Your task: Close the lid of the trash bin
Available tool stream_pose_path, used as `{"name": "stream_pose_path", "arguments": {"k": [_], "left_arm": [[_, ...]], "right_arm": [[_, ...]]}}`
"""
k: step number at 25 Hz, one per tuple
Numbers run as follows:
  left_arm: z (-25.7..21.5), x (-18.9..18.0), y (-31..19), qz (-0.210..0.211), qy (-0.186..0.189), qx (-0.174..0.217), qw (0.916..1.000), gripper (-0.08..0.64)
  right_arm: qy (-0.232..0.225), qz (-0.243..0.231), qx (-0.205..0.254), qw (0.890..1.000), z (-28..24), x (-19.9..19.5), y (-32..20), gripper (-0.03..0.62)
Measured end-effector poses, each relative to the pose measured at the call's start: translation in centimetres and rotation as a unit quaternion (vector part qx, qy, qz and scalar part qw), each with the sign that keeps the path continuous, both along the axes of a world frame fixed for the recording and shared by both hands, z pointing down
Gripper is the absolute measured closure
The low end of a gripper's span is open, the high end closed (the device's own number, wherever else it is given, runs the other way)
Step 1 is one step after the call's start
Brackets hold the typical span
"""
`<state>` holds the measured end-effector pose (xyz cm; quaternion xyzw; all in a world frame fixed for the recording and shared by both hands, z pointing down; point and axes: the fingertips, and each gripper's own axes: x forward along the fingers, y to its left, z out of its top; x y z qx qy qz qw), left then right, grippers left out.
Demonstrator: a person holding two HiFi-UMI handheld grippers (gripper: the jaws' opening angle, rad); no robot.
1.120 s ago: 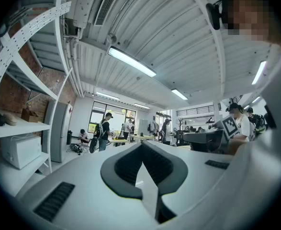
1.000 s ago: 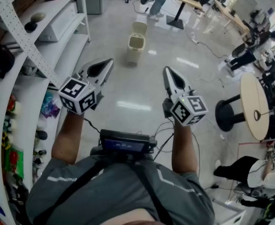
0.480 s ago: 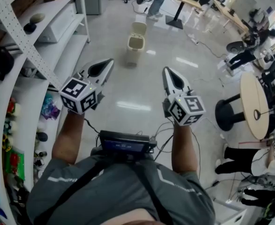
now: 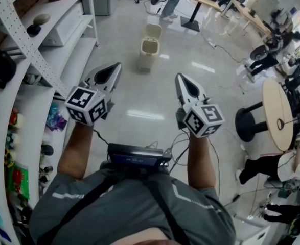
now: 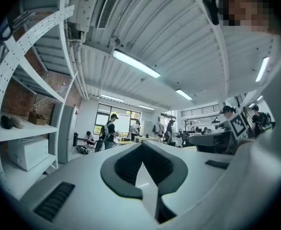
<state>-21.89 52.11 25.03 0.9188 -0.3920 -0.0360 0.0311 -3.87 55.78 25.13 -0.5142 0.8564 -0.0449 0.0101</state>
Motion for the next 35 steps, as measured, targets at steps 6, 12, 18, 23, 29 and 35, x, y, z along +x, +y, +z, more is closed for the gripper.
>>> {"name": "stream_pose_path", "arguments": {"k": [6,12,18,23,29,35], "left_arm": [[0.3,-2.3,-0.1,0.010,0.016,-0.005,0.9998,0.561],[1.4,-3.7,-0.1,0.038,0.024,-0.011,0.9989,0.561],[2.6,-3.6,-0.8,0.048,0.030,-0.030,0.9979,0.561],[3.0,-3.2,-1.9,0.047,0.019,-0.032,0.9982,0.561],[2.4,-2.0,-4.9,0.037,0.007,-0.026,0.9990,0.561],[2.4,0.3,-8.9,0.032,-0.020,-0.012,0.9992,0.561]], "right_arm": [[0.001,0.006,0.000,1.000,0.4,-2.4,0.1,0.583],[0.007,0.028,-0.006,1.000,0.8,-3.9,0.2,0.583],[0.016,0.035,-0.015,0.999,1.2,-3.9,-0.3,0.583],[0.014,0.025,-0.019,0.999,1.8,-3.8,-2.1,0.583],[0.006,0.014,-0.013,1.000,1.7,-2.9,-6.2,0.583],[-0.020,0.017,-0.018,0.999,1.6,0.2,-11.7,0.583]]}}
